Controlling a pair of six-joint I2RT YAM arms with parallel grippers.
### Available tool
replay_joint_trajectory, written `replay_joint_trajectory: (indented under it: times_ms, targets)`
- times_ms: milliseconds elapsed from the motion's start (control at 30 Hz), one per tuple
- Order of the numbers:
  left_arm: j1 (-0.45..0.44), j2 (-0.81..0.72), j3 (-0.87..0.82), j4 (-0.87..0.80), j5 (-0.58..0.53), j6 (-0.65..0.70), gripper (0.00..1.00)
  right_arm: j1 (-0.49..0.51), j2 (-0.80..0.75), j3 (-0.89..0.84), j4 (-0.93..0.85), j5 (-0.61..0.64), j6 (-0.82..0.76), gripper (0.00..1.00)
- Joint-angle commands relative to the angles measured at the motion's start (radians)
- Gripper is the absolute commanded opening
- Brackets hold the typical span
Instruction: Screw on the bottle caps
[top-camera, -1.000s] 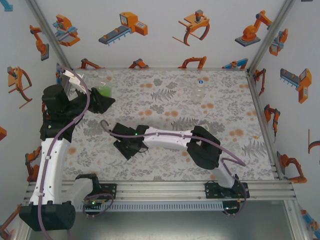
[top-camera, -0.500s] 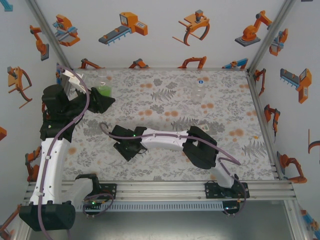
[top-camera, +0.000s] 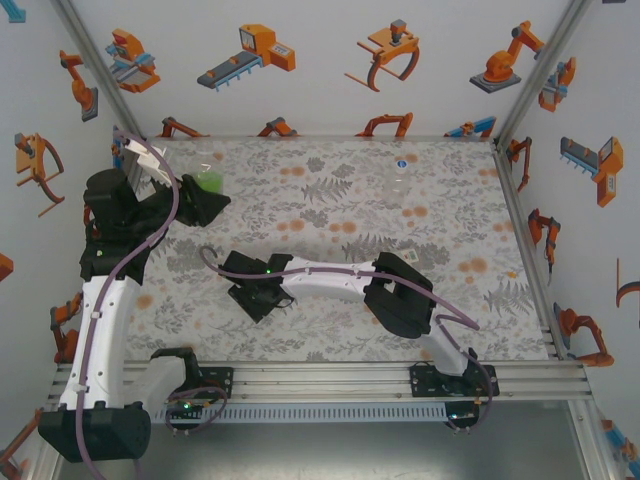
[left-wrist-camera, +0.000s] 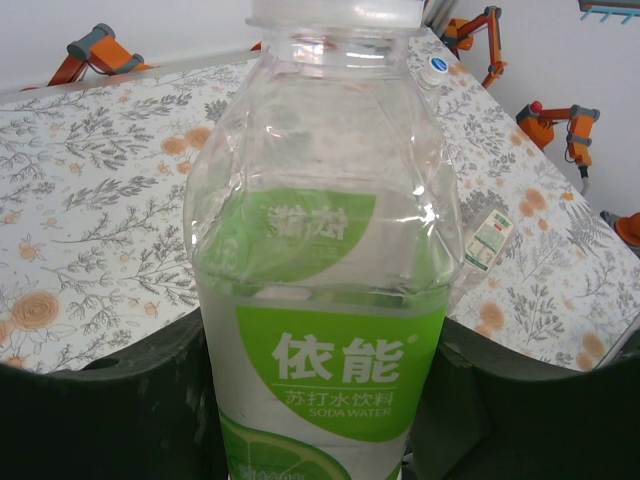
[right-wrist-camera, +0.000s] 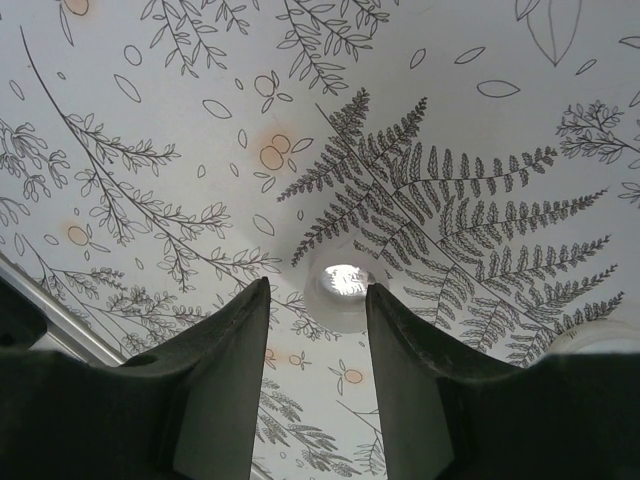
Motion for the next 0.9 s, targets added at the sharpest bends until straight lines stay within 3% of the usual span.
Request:
replay_joint_trajectory:
  times_ms: [0, 500, 867]
  targets:
    - [0.004, 0.001, 0.017, 0.037, 0.013, -0.013, 0.12, 0.002, -0.043, 0.013, -0.011, 0.033, -0.015, 0.43]
    - [0.003, 0.010, 0.019, 0.051, 0.015, -0.023, 0.12, 0.013, -0.068, 0.005, -0.017, 0.074, -0.029, 0.44]
    - [0.004, 0.006, 0.010, 0.051, 0.016, -0.026, 0.12, 0.012, -0.018, 0.023, -0.040, 0.035, -0.028, 0.45]
